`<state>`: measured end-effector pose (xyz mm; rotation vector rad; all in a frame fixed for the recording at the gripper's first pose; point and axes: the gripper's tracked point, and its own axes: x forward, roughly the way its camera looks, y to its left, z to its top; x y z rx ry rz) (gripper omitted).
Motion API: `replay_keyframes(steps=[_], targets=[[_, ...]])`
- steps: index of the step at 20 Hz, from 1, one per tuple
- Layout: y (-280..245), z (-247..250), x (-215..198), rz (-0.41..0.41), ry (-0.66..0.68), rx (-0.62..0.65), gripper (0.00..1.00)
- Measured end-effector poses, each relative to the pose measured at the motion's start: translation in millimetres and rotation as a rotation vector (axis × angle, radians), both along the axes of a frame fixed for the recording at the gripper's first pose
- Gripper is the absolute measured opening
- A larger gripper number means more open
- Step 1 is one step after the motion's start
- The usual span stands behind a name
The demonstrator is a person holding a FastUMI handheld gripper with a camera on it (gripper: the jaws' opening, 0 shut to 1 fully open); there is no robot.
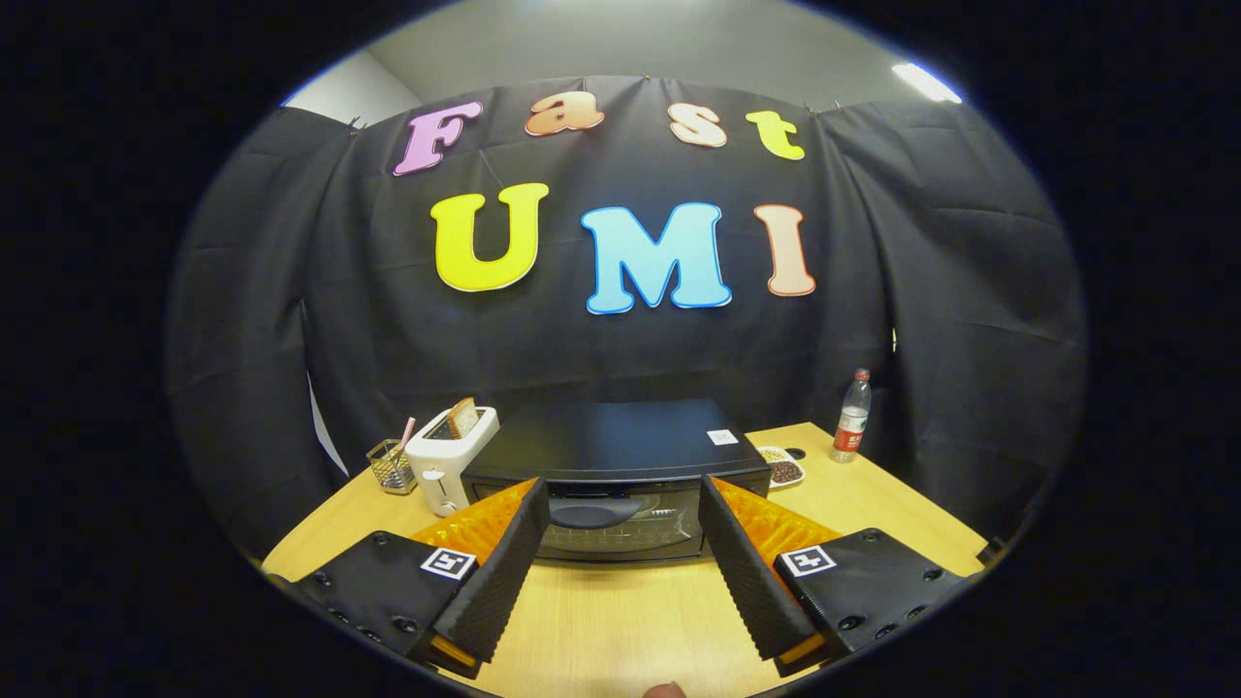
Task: Open the toaster oven, put the food inside, and close the toaster oven door.
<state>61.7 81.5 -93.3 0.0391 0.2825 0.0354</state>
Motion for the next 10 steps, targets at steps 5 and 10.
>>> replay_keyframes(steps=[5, 10], targets=[[-46, 20, -17, -0.051, -0.066, -0.015, 0.98], [-95, 26, -34, -0.069, -0.093, -0.071, 0.98]])
